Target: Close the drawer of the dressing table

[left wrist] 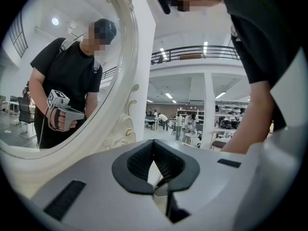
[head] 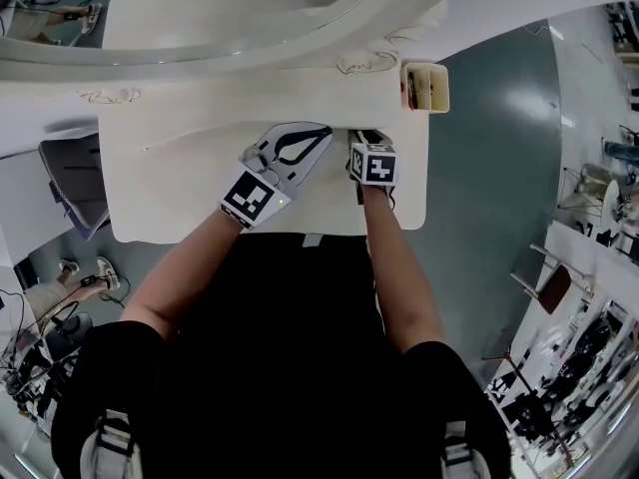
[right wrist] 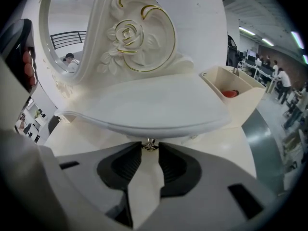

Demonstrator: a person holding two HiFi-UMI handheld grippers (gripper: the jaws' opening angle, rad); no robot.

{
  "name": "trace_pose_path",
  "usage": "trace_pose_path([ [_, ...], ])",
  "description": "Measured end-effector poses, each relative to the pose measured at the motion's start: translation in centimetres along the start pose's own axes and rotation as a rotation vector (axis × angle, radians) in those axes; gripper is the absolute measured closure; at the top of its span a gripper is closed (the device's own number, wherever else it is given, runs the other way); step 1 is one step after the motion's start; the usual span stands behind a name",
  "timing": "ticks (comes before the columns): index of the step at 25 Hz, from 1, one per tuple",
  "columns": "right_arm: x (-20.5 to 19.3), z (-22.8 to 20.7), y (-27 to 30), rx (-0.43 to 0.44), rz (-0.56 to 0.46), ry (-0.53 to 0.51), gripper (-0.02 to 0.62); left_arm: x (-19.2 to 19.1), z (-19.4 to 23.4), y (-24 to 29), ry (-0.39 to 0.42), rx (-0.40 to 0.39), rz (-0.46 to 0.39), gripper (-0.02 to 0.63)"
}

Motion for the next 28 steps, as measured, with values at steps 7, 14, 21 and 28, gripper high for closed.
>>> trace_pose_path([
  [7, -0.8, -0.5, -3.5, -0.013, -0.062, 0.016, 0.479, 0.7, -0.9, -0.2, 0.004, 0.007, -0.010, 0.612],
  [14, 1.5, 0.4, -10.0, 0.064, -0.250, -0.010, 0.479, 1.1, -2.4, 0.1, 0.001, 0.010, -0.009, 0.612],
  [21, 5.6, 2.4, -19.1, 0.204, -0.545, -0.161, 0.482, 3.0, -5.1, 0.0, 0.005, 0.061, -0.048, 0.612],
  [28, 8.1, 4.3, -28.6, 0.314, -0.740, -0.263, 0.508, 6.4, -9.4, -1.4, 0.000, 0.116, -0.105, 0.612],
])
Point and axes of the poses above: the fingertips, and each gripper's own axes: y forward along the fingers, z to its left, x out of its top, the point moved 4 cm from there along -y, backward along the fingers, and after that the axes turned 8 degrees about -y, right-handed, at the moved point
